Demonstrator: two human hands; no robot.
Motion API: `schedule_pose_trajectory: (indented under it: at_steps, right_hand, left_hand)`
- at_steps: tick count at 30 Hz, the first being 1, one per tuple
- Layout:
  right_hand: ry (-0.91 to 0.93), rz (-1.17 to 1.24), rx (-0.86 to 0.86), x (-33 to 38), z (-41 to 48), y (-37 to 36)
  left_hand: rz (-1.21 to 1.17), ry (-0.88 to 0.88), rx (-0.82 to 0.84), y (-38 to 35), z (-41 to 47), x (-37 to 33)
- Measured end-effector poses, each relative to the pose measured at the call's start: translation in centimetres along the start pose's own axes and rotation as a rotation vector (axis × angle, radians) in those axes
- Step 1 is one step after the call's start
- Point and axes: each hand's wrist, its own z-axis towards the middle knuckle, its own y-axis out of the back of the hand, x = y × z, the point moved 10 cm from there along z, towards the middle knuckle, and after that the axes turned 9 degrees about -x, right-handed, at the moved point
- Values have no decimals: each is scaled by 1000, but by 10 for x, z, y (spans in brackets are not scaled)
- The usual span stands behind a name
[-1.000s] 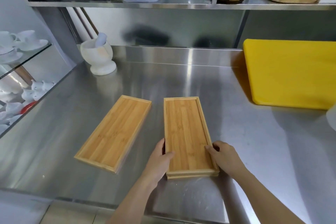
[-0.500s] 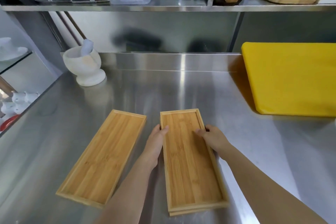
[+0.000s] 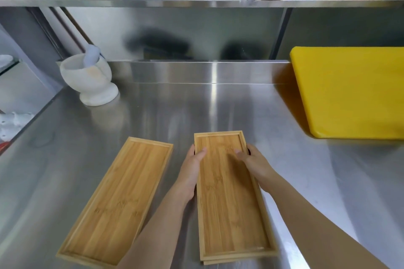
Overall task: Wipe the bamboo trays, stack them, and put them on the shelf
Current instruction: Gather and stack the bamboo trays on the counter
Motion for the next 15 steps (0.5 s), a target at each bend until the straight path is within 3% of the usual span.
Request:
schedule_pose_trajectory:
  at_steps: [4, 7, 9, 12, 15]
  right_hand:
    - [11, -128, -59, 0, -1, 5]
    - [119, -556, -235, 7, -8, 16]
    - [265, -666, -308, 28, -24, 8]
    - [453, -600, -195, 56, -50, -36]
    - [480, -502, 14, 63, -72, -98]
  left_hand:
    - [65, -57, 3, 6, -11, -1]
    - [103, -61, 68, 12, -33, 6]
    - [123, -54, 84, 21, -47, 10]
    - [221, -90, -47, 57, -55, 6]
    - [314, -212, -176, 100, -58, -12]
